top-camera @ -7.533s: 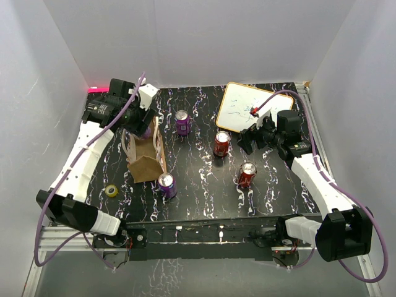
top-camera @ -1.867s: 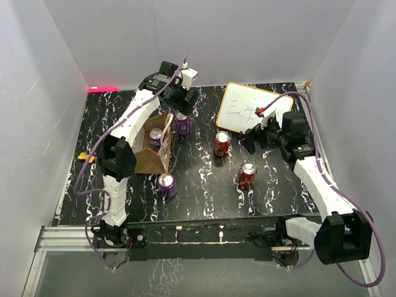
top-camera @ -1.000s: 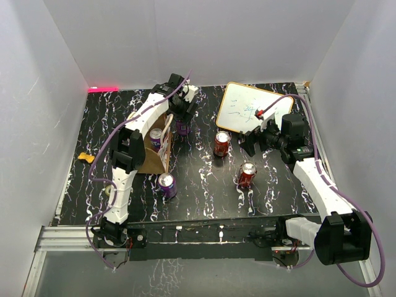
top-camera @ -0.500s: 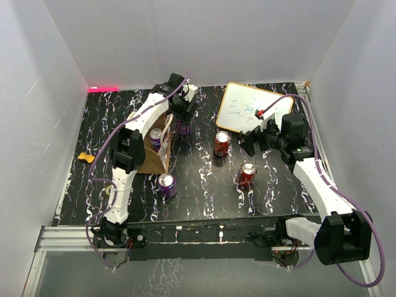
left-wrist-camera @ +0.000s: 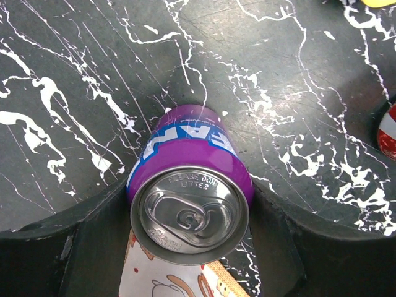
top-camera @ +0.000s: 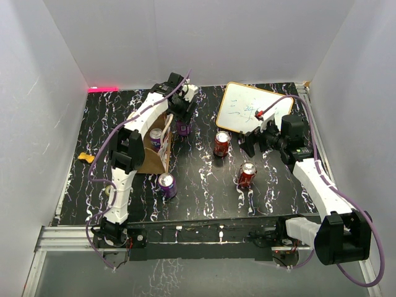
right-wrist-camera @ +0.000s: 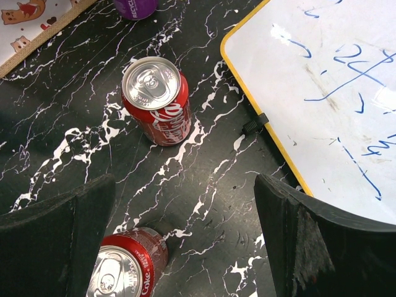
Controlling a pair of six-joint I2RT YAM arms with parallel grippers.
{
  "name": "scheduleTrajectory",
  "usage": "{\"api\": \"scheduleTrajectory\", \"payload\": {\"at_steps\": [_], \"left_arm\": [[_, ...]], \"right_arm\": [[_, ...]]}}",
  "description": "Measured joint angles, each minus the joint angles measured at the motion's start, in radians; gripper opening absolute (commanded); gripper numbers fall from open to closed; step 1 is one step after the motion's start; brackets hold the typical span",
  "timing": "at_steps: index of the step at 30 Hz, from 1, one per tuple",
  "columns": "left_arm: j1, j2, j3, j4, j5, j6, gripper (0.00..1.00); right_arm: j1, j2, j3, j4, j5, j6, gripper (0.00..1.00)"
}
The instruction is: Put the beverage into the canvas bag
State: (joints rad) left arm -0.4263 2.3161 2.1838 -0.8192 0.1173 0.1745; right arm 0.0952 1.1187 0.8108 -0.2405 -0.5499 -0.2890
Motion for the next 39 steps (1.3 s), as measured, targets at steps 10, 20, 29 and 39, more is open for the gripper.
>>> {"api": "scheduleTrajectory", "payload": {"at_steps": [10, 20, 29, 39], "left_arm": [[0.0, -0.175, -0.098, 0.008, 0.087, 0.016, 0.0], [0.0, -0.507, -0.174, 0.052, 0.109, 0.032, 0.0], [-0.001, -0.737, -0.309, 0.086, -0.014, 0.092, 0.0], [0.06, -0.875, -0.56, 0.086, -0.126, 0.141, 0.0]], "right_arm": [[0.0, 0.0, -0.007, 0.007, 0.0, 0.0, 0.98], [-0.006, 0.0, -0.007, 0.007, 0.0, 0.0, 0.98], [-0.013, 0.0, -0.007, 0.008, 0.0, 0.0, 0.98], [-0.016, 0.0, -0.007, 0.01, 0.0, 0.001, 0.98]]}}
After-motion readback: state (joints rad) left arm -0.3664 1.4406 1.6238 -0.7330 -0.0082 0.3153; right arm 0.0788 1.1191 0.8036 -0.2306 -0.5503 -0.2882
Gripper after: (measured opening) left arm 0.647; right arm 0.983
